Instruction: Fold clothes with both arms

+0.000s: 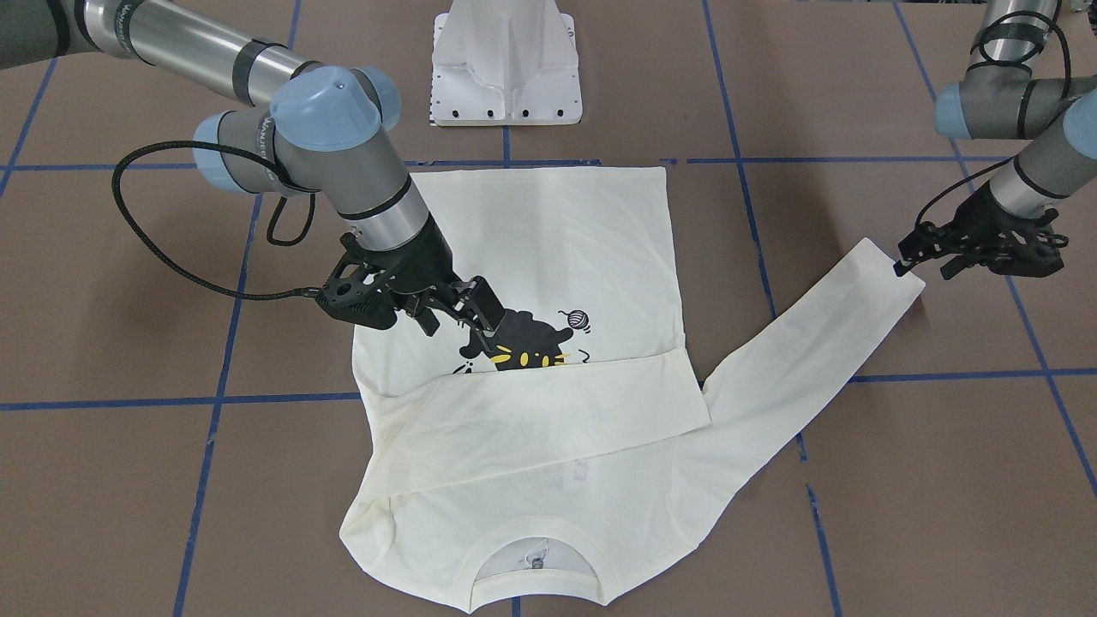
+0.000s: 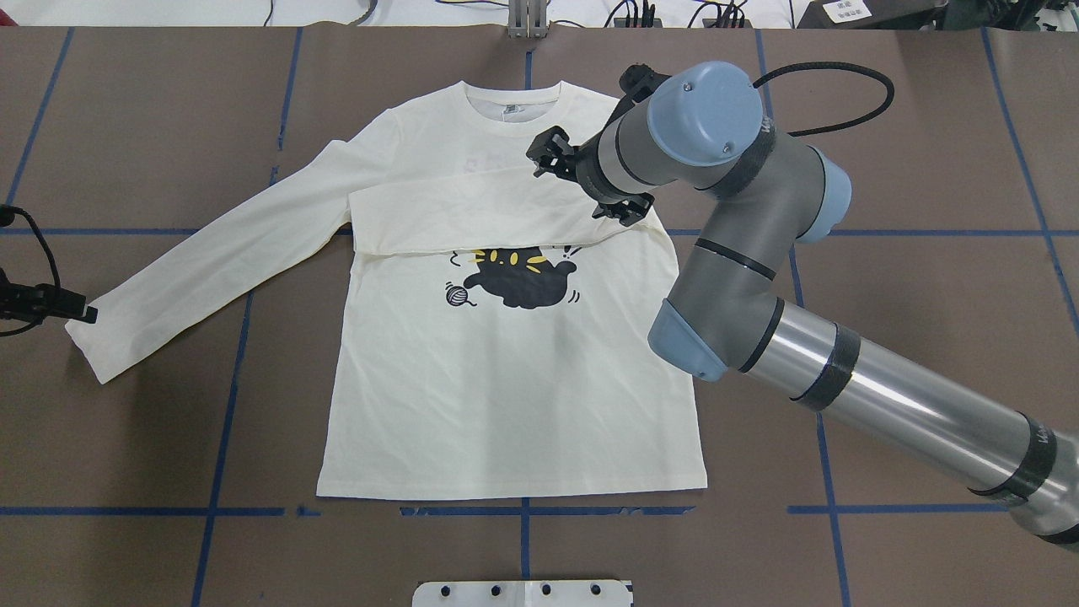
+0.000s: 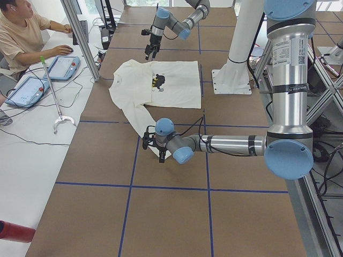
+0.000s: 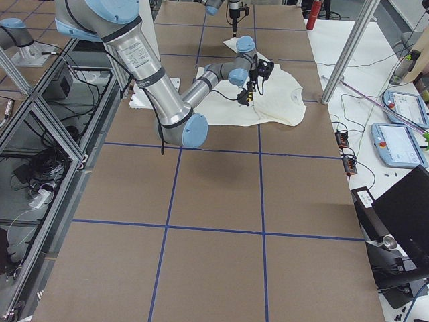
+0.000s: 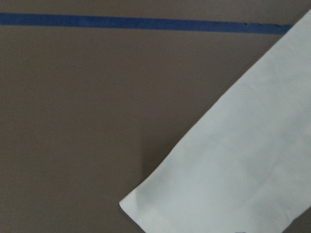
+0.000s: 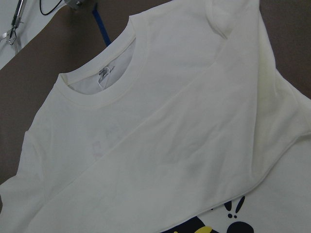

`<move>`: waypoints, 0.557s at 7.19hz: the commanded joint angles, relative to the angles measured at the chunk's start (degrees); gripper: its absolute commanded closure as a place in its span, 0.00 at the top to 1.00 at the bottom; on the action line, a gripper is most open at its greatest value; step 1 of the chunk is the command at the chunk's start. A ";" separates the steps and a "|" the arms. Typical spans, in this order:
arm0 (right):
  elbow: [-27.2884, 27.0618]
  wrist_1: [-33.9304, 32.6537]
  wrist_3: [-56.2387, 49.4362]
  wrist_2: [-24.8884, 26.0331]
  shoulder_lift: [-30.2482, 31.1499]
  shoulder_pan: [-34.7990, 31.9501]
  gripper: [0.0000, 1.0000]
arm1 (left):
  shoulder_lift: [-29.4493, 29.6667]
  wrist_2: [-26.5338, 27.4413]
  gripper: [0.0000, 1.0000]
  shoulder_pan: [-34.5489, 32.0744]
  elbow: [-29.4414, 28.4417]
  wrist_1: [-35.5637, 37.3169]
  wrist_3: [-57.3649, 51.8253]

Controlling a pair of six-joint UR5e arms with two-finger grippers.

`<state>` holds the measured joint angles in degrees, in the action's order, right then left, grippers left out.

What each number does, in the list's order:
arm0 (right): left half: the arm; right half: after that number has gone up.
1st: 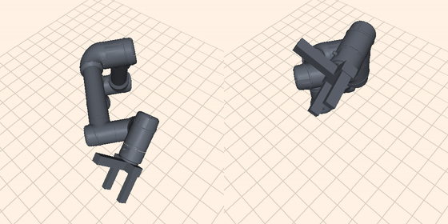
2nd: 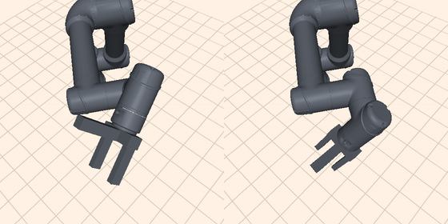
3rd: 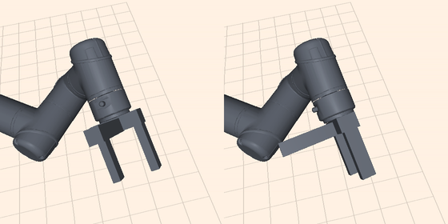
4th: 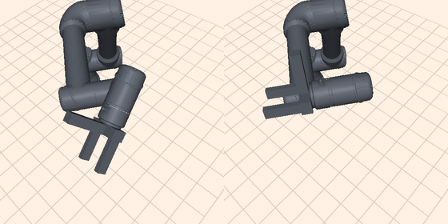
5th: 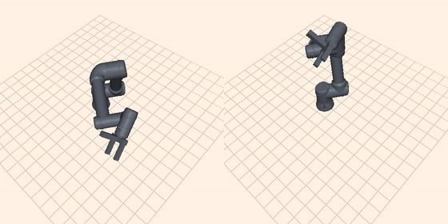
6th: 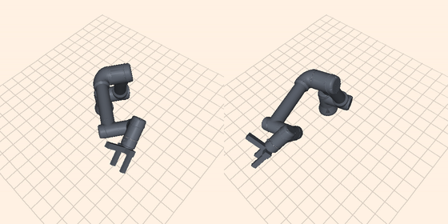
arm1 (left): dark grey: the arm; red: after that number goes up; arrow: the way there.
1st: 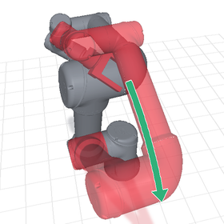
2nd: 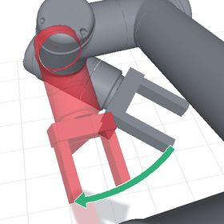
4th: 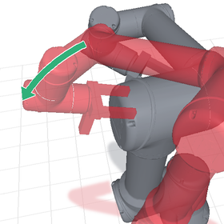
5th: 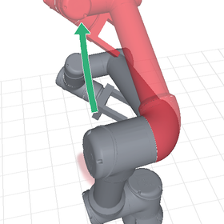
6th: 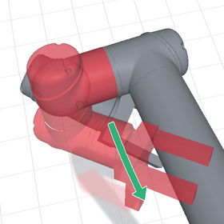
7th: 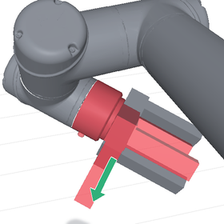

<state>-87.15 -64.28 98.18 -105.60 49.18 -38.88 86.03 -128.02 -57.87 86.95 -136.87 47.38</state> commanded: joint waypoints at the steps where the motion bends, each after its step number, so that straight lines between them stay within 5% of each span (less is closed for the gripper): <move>1: -0.21 0.03 -0.09 -0.04 0.30 0.03 1.00 | 1.23 0.23 0.83 0.03 -3.00 -0.15 -0.27; 4: -4.49 -0.15 -0.87 -1.35 4.05 -0.66 1.00 | 1.33 0.23 0.71 0.73 -3.36 -0.06 -0.10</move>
<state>-88.90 -64.33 97.91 -106.11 50.54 -39.05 87.32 -127.79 -57.52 83.88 -137.00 47.31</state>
